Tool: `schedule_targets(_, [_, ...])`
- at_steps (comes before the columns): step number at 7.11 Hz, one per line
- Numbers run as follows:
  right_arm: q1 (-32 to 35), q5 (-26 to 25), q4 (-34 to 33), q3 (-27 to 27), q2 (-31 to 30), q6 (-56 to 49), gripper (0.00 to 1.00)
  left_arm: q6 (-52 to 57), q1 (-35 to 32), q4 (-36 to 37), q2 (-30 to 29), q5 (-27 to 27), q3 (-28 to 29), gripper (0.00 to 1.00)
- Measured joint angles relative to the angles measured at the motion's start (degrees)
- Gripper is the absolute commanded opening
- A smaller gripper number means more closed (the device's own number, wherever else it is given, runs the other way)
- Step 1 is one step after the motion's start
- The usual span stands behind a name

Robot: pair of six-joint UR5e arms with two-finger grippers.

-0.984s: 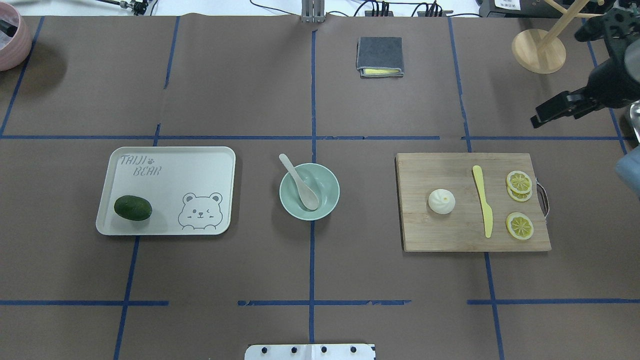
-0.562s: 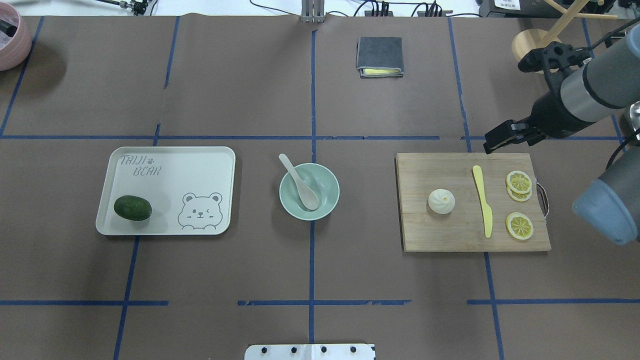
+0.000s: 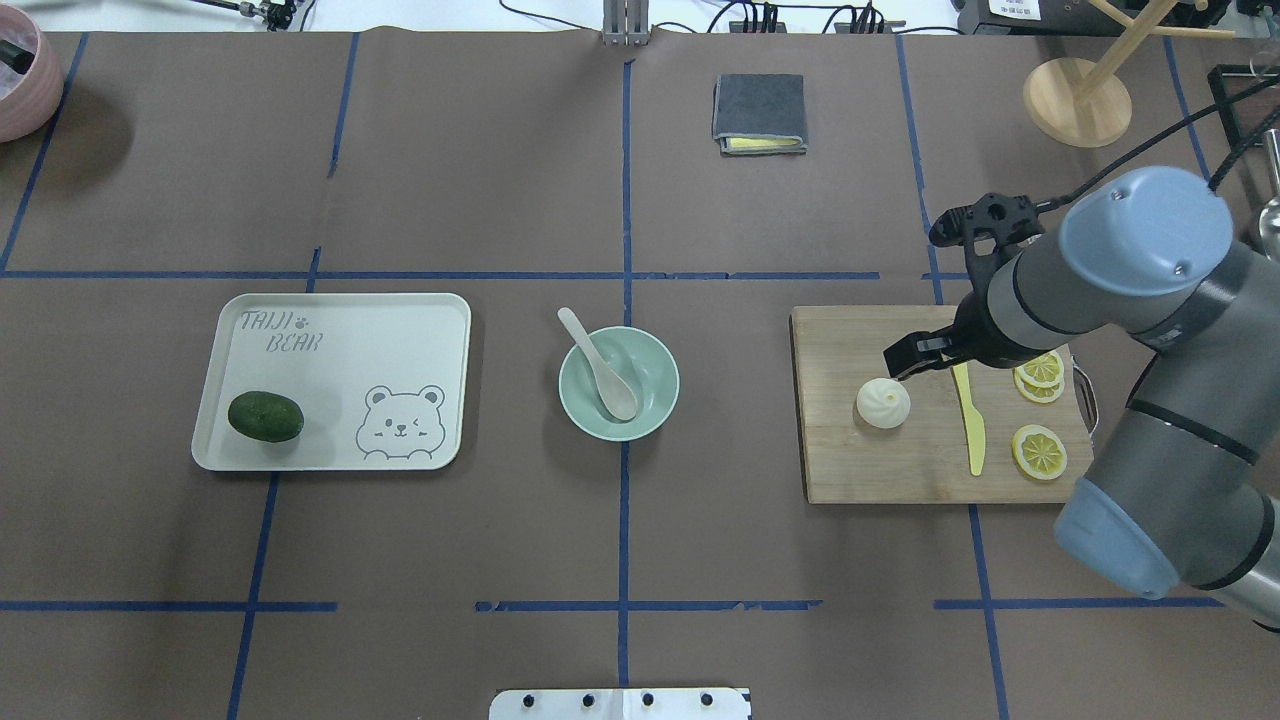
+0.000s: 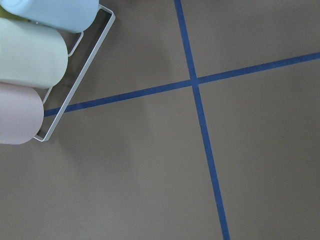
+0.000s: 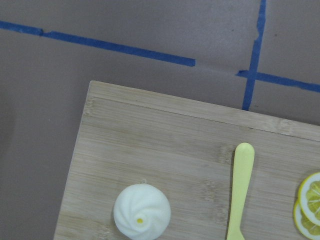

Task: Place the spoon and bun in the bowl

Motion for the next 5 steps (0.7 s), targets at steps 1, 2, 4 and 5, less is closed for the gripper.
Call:
schedule_targets(1, [-1.45, -1.1, 0.04, -1.24, 0.74, 0.54, 1.0, 0.04, -0.02, -0.06, 0.02, -0.02, -0.06, 1.0])
schedule_targets(2, [-2.51, -1.75, 0.06, -2.31, 1.55, 0.77, 1.0, 0.06, -0.04, -0.15, 0.05, -0.03, -0.07, 1.0])
schedule_targets(4, [-3.58, -2.4, 0.49, -4.66, 3.2, 0.86, 1.0, 0.07, -0.04, -0.36, 0.02, -0.05, -0.04, 1.0])
schedule_targets(5, [-4.01, -2.83, 1.65, -6.09, 3.54, 0.83, 0.99, 0.07, -0.03, -0.45, -0.03, -0.09, -0.03, 1.0])
